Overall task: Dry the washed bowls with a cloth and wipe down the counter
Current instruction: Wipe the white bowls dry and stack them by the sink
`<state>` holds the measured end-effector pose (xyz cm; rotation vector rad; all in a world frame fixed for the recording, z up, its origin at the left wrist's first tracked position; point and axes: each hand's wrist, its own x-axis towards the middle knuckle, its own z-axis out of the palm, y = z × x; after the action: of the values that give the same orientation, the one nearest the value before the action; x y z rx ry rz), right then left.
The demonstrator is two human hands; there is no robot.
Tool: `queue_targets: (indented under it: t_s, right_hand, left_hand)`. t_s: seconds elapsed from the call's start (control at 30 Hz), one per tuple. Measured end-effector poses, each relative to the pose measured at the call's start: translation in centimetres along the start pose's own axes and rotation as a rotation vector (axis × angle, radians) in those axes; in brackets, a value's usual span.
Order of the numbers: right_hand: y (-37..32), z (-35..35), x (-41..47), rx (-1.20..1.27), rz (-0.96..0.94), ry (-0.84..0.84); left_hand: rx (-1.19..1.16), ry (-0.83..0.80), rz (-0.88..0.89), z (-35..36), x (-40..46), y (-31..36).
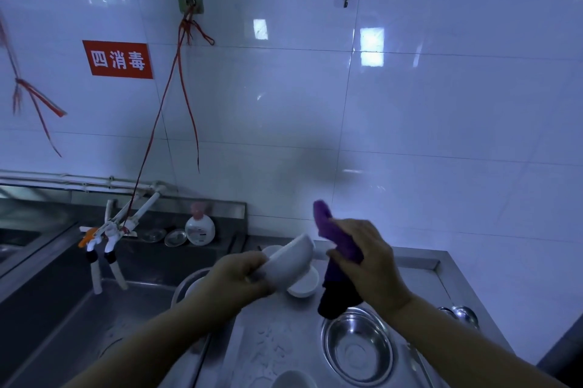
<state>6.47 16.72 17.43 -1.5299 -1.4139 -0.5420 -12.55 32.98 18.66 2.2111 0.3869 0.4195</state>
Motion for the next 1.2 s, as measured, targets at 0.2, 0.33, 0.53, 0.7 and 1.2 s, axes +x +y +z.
queue_targets:
  t_s: [0.2, 0.33, 0.53, 0.7, 1.2]
  right_hand:
    - [-2.7, 1.5, 1.2, 0.095, 0.119, 0.042]
    - [-3.8, 2.7, 0.5, 0.067, 0.108, 0.12]
    - [-4.5, 3.6, -1.3, -0.148, -0.15, 0.144]
    - [-4.2, 2.4, 0.8, -0.102, 0.034, 0.21]
    - [-4.2, 1.2, 0.4, 0.011, 0.359, 0.334]
  left_hand:
    - [-0.758, -0.066, -0.119, 2.2, -0.2, 2.5]
    - [-0.858, -0.032, -0.146, 2.5, 0.2, 3.2]
    - [-0.942, -0.071, -0.111, 2.5, 0.4, 4.0]
    - [-0.939, -0.084, -0.108, 2.9, 0.1, 4.3]
    - [-1.143, 0.046, -0.05, 2.5, 0.8, 3.7]
